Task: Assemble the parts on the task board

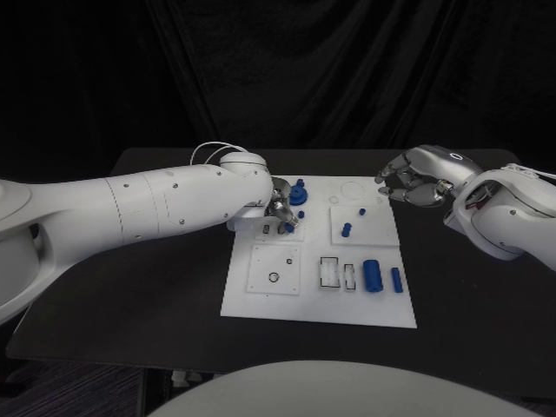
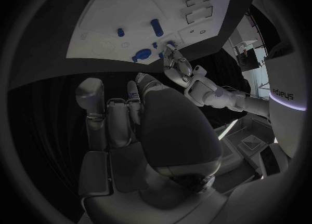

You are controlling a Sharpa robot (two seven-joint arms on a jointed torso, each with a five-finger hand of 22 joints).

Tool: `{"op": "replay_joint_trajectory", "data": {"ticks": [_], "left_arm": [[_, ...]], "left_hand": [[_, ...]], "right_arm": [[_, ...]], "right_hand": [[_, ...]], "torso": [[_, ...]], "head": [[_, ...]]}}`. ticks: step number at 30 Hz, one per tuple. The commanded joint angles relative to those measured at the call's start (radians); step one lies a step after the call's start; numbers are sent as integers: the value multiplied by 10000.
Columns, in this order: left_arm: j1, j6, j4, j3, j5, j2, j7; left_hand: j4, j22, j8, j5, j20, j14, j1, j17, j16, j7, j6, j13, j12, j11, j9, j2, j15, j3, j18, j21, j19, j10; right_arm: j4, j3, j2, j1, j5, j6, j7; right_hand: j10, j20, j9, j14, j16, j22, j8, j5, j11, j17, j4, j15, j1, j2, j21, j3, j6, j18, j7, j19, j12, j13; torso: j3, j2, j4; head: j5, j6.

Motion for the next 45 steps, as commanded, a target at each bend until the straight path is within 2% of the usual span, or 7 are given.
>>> {"op": "replay_joint_trajectory", "data": {"ticks": [1, 5, 15, 24, 34, 39, 45], "left_arm": [[-22, -112, 58, 10, -19, -60, 144], [-22, -169, 132, 10, -19, -175, 127], [-22, -404, 280, 9, -19, -440, 134], [-24, -709, 433, 8, -19, -665, 131], [-65, -1057, 570, 7, -19, -805, 204], [-99, -1161, 625, 7, -19, -836, 206], [-147, -1168, 667, 7, -19, -860, 169]], "left_hand": [[-60, 2633, -93, 19, -84, 1058, -135, 2633, 26, 3, 93, 2619, -4, -66, 87, -116, -61, 260, -139, -34, 1053, 1055], [-60, 2633, -115, -6, -83, 1058, -227, 2633, 26, 5, 107, 2619, -4, -63, 124, -140, -59, 361, -139, -34, 1053, 1055], [-102, 2633, -167, -42, -81, 1058, -433, 2633, 26, 2, 165, 2619, -4, -63, 238, -206, -59, 650, -139, -34, 1053, 1055], [-131, 2633, -225, -196, -79, 1058, -570, 2633, 26, 8, 175, 2619, -4, -60, 308, -252, -58, 813, -139, -34, 1053, 1055], [-133, 2633, -316, -397, -72, 1058, -726, 2633, 26, 26, 165, 2619, -4, -46, 366, -280, -49, 956, -139, -34, 1053, 1055], [-123, 2633, -348, -438, -70, 1058, -770, 2633, 26, 34, 160, 2619, -4, -42, 378, -264, -46, 1001, -139, -34, 1053, 1055], [-115, 2633, -391, -468, -65, 1058, -820, 2633, 26, 44, 148, 2619, -4, -34, 388, -251, -42, 1052, -139, -34, 1053, 1055]], "right_arm": [[-10, 9, -11, -27, -12, 115, -247], [-15, 9, -20, -30, -12, 143, -266], [-24, 9, -31, -53, -12, 213, -297], [-30, 9, -45, -68, -11, 272, -326], [-37, 9, -40, -80, -11, 327, -352], [-38, 9, -43, -81, -11, 342, -370], [-33, 9, -48, -82, -11, 395, -413]], "right_hand": [[-69, 29, -3, -20, -33, 980, -15, 31, 22, 373, 5, 25, -45, 83, -35, 48, 75, -2, -29, -46, -47, 326], [-89, 30, 0, -41, -69, 971, -10, 33, 23, 337, 2, 26, -43, 87, -73, 56, 92, 4, -29, -61, -57, 309], [-119, 31, 7, -55, -88, 961, 3, 31, 22, 316, -4, 27, -41, 88, -116, 67, 130, 11, -34, -79, -73, 286], [-145, 32, 10, -67, -107, 951, 8, 30, 22, 297, -6, 28, -41, 88, -157, 74, 149, 17, -36, -97, -86, 266], [-148, 32, 11, -72, -113, 946, 9, 29, 22, 290, -7, 28, -42, 88, -176, 76, 153, 21, -36, -105, -88, 264], [-148, 32, 11, -72, -113, 946, 9, 29, 22, 290, -7, 28, -42, 88, -176, 76, 153, 21, -36, -105, -88, 264], [-148, 32, 11, -72, -113, 946, 9, 29, 22, 290, -7, 28, -42, 88, -176, 76, 153, 21, -36, -105, -88, 264]], "torso": [[-7, 4, -5], [-14, 4, 5], [-1, -3, 15], [-13, -6, 18], [-7, 1, 0], [-13, 3, 17], [-5, 1, 4]], "head": [[23, 2], [21, 2], [40, 2], [63, 2], [140, 2], [143, 2], [150, 2]]}}
